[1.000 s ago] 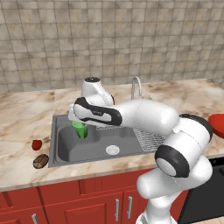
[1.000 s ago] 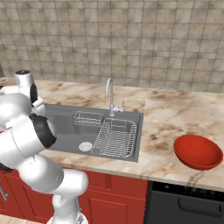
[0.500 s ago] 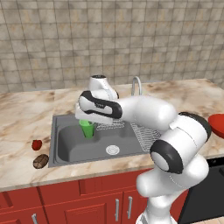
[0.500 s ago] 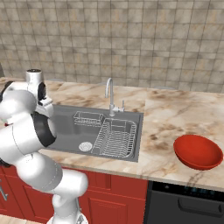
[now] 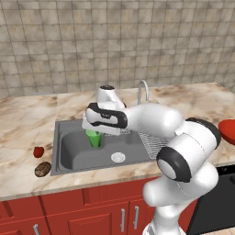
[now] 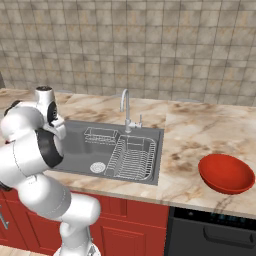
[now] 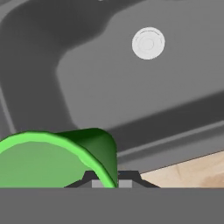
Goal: Remove the bell pepper and potato from the sink. Then move the bowl and cup from the counter to the sink for washing.
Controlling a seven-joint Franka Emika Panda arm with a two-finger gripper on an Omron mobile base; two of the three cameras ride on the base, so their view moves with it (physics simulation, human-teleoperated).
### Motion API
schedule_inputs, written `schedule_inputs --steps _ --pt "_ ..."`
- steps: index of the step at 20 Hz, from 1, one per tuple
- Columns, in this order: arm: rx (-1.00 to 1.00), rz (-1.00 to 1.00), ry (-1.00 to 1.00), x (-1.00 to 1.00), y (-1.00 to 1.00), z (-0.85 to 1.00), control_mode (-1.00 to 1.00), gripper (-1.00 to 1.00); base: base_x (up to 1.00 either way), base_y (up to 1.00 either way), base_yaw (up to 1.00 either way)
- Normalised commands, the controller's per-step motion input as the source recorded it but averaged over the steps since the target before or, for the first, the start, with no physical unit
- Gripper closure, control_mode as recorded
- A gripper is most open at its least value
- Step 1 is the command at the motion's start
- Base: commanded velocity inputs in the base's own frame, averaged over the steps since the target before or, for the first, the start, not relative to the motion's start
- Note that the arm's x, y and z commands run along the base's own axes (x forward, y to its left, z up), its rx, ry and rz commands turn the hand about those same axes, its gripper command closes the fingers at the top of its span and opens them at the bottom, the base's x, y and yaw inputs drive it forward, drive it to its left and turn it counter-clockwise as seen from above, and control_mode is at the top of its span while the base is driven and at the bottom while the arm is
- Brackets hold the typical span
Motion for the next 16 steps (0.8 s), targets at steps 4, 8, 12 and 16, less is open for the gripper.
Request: schedule_inputs --steps 4,8,12,16 --pt "0.14 0.00 0.09 0.17 -0.18 -0.23 -1.00 1.00 0.00 0.00 0.00" --pt "0.15 0.00 0.08 0.16 -0.07 -0.26 -1.00 1.00 0.00 0.00 0.00" --pt "0.12 0.00 0.06 0.23 0.00 -0.29 -1.00 1.00 0.00 0.00 0.00" --pt "0.06 0.00 0.01 0.23 0.00 -0.25 -1.00 1.00 0.00 0.00 0.00"
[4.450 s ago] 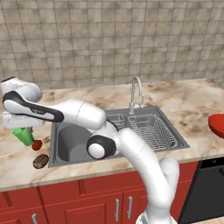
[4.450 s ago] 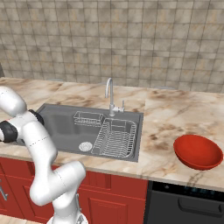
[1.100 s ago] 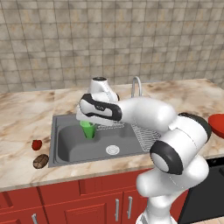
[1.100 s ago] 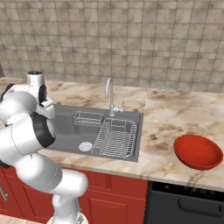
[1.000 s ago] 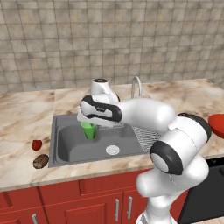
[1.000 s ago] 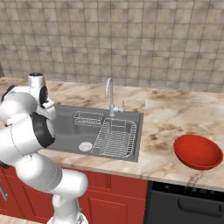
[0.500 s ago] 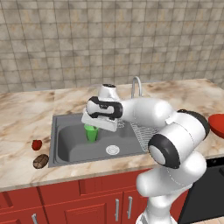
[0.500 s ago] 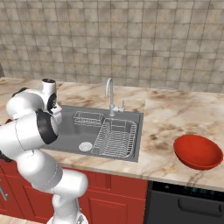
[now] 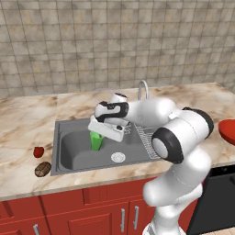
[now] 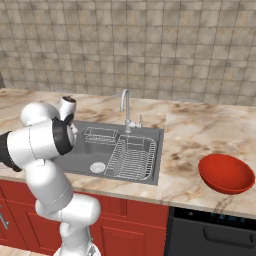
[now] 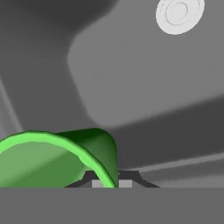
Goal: Remove the bell pepper and potato from the sink. Then move the bowl and cup from the counter to the sink for washing.
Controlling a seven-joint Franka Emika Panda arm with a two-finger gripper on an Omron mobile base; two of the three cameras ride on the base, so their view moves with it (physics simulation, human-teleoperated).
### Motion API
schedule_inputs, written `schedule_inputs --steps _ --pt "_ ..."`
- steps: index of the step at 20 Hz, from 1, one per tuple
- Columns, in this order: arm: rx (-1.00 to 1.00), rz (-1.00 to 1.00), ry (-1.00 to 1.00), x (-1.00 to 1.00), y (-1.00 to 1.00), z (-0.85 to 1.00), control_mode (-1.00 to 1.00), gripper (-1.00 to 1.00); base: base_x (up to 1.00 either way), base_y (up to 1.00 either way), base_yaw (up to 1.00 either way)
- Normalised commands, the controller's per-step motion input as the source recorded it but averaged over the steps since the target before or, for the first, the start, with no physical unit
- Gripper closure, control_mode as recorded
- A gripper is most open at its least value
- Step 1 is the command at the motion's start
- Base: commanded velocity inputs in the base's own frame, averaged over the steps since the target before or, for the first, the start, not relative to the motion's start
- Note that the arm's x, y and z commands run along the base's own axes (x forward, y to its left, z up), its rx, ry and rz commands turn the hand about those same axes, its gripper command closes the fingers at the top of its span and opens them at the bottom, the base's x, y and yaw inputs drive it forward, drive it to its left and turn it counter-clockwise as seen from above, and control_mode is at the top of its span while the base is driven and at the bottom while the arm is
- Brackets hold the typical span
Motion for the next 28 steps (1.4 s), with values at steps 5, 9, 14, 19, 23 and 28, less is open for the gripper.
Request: schedule_inputs --steps 5,9,14,19,23,28 --pt "0.01 0.00 0.00 0.22 0.00 -0.23 -1.00 1.00 0.00 0.00 0.00" --pt "0.00 0.00 0.00 0.23 0.07 -0.21 -1.00 1.00 0.00 0.00 0.00" --pt "0.00 0.00 0.00 0.19 0.19 -0.20 -1.00 1.00 0.00 0.00 0.00" --pt "0.00 0.00 0.02 0.21 0.20 -0.22 -1.00 1.00 0.00 0.00 0.00" --pt "0.00 0.00 0.08 0.26 0.14 -0.28 -1.00 1.00 0.00 0.00 0.00" --pt "0.00 0.00 0.06 0.27 0.10 -0.31 -1.00 1.00 0.00 0.00 0.00"
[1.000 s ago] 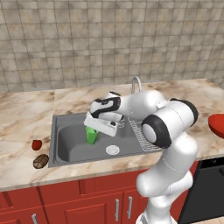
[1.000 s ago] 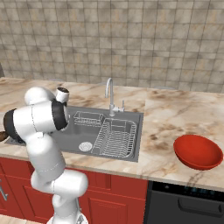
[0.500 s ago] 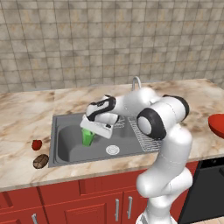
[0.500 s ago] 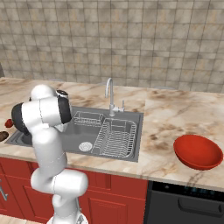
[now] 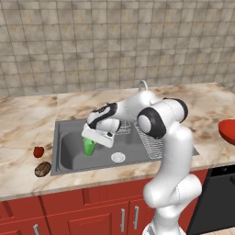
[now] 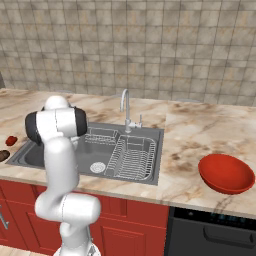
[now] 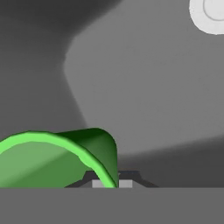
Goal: Remove the bell pepper and potato from the sink. Then move the bowl and cup from the counter to the sink for washing.
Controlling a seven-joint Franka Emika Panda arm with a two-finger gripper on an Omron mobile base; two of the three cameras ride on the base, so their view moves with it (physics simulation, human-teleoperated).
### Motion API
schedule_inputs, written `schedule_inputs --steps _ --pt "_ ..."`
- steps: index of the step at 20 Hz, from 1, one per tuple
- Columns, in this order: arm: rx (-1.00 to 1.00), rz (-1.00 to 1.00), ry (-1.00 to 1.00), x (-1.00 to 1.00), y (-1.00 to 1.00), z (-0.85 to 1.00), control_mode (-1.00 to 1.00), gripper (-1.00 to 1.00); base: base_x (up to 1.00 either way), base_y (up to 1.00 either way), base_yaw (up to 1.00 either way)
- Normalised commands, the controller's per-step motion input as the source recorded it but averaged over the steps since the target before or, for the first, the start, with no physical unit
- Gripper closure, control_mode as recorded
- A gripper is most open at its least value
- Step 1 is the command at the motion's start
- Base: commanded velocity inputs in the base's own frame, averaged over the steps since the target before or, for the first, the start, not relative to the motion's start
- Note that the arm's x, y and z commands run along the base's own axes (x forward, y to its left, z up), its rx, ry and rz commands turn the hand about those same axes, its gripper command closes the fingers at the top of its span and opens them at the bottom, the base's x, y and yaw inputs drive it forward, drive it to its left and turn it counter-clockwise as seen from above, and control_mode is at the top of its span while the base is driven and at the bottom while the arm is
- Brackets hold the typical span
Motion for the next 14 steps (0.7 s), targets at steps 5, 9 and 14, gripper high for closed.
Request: schedule_inputs --steps 5,9,14 --pt "0.00 0.00 0.07 0.28 0.11 -0.32 -1.00 1.00 0.00 0.00 0.00" --pt "0.00 0.00 0.06 0.27 0.13 -0.31 -1.00 1.00 0.00 0.00 0.00" --pt "-0.04 0.00 0.06 0.25 0.17 -0.32 -1.00 1.00 0.00 0.00 0.00"
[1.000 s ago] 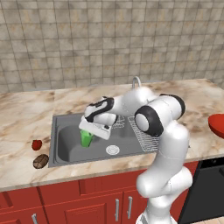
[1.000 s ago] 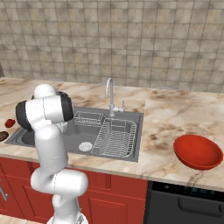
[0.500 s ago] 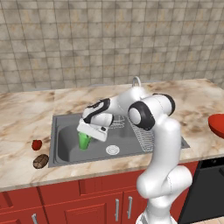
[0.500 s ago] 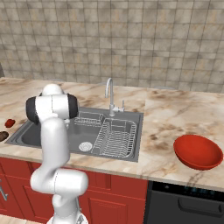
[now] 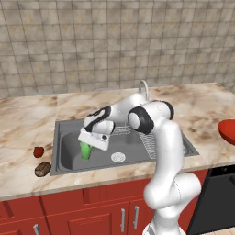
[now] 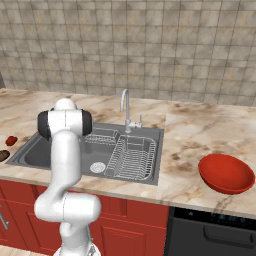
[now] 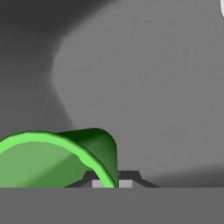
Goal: Remove the bell pepper and potato from the sink. Then move the bowl and cup from the counter to the sink for washing.
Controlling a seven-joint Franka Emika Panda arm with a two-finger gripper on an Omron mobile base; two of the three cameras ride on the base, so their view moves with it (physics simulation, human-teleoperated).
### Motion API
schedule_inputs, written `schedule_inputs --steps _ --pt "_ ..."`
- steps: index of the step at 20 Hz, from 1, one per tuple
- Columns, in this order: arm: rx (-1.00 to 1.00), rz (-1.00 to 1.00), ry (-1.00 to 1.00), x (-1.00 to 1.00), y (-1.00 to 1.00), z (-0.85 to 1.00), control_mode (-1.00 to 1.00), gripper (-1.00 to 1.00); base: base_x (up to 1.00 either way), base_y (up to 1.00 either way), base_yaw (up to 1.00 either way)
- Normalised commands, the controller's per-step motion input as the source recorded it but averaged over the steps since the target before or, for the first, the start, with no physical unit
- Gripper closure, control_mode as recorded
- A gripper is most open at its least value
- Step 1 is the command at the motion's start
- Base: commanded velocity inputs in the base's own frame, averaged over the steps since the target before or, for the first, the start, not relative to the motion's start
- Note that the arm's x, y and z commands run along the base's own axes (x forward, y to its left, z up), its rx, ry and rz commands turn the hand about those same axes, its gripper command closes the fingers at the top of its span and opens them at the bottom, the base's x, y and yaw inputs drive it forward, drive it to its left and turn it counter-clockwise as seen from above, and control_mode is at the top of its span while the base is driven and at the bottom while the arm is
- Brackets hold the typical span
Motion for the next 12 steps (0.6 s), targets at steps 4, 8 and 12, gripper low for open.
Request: schedule_inputs --steps 4,8,12 --pt "-0.08 0.00 0.04 0.26 0.15 -0.27 -1.00 1.00 0.00 0.00 0.00" --pt "-0.05 0.00 0.00 0.25 0.12 -0.26 -1.00 1.00 0.00 0.00 0.00" --pt "-0.01 0.00 0.00 0.24 0.10 -0.25 -1.00 1.00 0.00 0.00 0.00"
